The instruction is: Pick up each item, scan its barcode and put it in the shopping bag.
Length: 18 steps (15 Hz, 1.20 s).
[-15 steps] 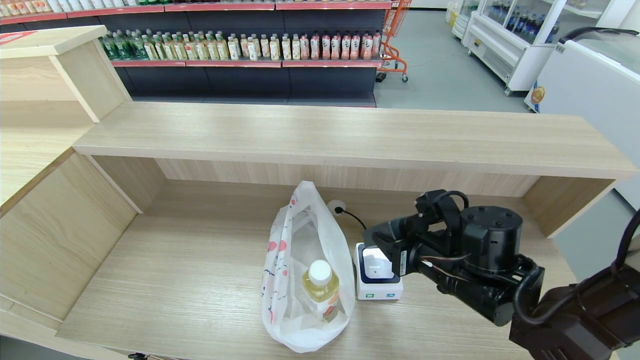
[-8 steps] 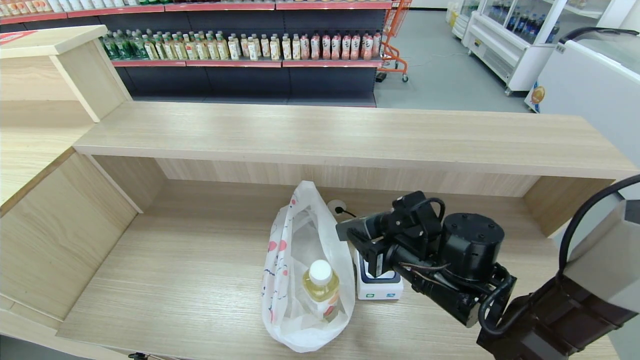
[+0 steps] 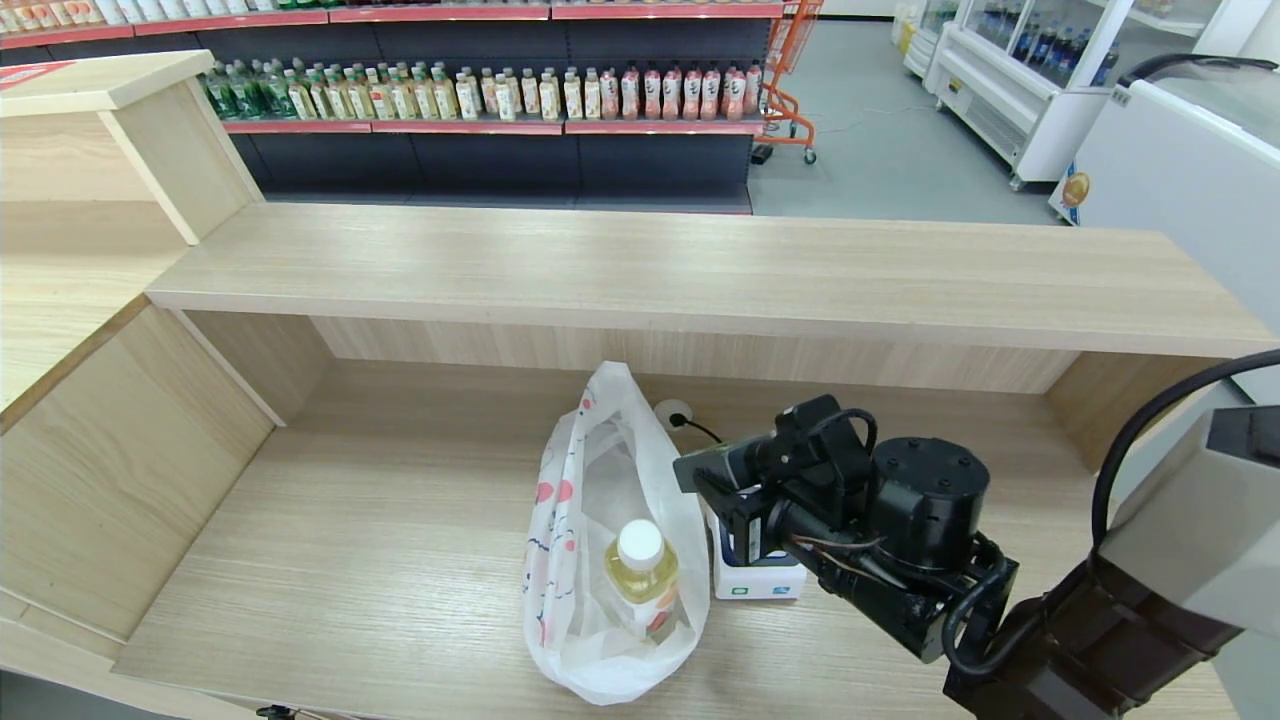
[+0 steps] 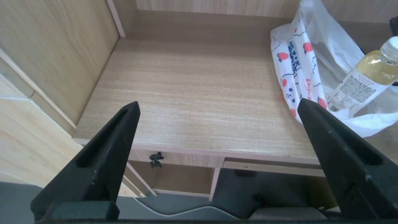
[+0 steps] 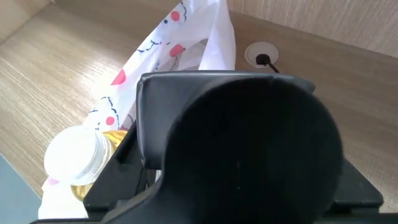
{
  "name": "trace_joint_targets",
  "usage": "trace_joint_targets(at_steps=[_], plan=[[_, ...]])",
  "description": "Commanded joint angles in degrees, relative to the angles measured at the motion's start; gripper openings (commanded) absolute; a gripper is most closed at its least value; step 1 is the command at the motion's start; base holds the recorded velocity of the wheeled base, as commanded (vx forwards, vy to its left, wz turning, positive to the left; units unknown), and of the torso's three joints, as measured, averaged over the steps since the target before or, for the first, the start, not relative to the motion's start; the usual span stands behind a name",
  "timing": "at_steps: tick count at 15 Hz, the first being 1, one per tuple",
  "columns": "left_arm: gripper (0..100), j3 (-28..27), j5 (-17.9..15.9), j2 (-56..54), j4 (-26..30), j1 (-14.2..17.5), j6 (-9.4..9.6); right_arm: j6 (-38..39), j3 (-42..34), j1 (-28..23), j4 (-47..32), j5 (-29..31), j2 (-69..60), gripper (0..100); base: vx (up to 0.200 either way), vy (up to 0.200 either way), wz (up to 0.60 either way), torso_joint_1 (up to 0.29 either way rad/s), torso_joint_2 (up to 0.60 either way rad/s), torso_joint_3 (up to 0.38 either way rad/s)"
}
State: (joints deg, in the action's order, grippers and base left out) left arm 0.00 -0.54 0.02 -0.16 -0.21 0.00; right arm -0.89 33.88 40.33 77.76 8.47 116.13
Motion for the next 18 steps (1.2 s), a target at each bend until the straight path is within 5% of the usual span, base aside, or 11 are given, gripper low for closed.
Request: trace_joint_targets(at_steps=[1,7,10,13,18], plan=[[100,0.0,0.0,0.0,0.0,0.0,0.0,0.0,0.0,0.0,0.0,0.0,-0.1,0,0.0,0.0,0.0,0.0,0.0,0.0],[100,0.0,0.0,0.0,0.0,0.0,-0.09,0.0,-0.1,-0.1,-0.1,0.2,-0.9,0,0.0,0.0,0.0,0.0,0.0,0.0],[100,0.0,0.0,0.0,0.0,-0.1,-0.18,0.2,-0.1,-0.9,-0.1,0.1,-1.7,0,0.0,0.2,0.0,-0.001,0.0,0.001],[100,0.0,0.0,0.0,0.0,0.0,-0.09,0.0,1.6,-4.6,-0.9,-1.5,-1.4,0,0.0,0.2,0.0,0.014,0.0,-0.004],[100,0.0,0.0,0.0,0.0,0.0,-0.09,0.2,3.8,-9.3,-1.1,-7.2,0.2,0,0.0,0.0,0.0,0.0,0.0,0.0]])
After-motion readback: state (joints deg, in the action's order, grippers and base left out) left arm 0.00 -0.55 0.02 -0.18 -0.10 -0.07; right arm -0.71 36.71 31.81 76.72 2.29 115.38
